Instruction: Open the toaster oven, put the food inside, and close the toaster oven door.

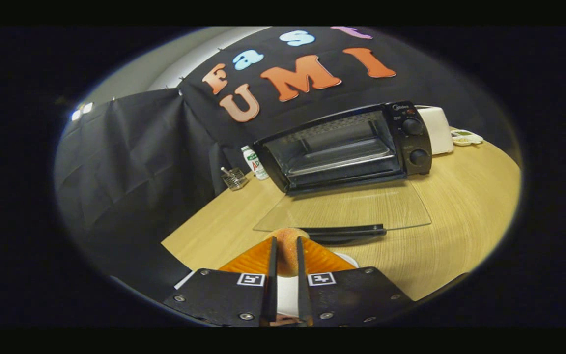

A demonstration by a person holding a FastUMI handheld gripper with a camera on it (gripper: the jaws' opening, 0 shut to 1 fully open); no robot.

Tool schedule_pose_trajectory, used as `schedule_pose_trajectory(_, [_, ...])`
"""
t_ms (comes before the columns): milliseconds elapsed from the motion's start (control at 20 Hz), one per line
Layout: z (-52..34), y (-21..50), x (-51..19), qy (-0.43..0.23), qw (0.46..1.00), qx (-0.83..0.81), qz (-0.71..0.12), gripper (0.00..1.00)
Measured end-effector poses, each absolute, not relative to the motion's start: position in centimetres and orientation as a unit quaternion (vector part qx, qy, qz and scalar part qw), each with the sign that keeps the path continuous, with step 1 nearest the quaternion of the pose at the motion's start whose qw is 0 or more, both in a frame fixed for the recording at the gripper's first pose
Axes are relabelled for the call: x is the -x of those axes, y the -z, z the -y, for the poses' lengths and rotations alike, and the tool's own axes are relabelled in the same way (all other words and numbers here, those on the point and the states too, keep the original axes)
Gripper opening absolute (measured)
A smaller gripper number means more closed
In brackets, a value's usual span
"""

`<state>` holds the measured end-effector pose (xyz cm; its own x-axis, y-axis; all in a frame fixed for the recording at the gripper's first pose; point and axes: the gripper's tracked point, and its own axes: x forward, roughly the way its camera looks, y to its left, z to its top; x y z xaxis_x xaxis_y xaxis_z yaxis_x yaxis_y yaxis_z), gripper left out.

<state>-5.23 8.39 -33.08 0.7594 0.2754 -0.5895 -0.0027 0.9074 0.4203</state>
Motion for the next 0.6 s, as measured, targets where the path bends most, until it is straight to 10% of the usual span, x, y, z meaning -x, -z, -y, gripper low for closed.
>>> schedule_pose_trajectory(600, [-2.8, 32.0, -9.1, 0.028, 0.917, -0.293, -0.268, 0.17])
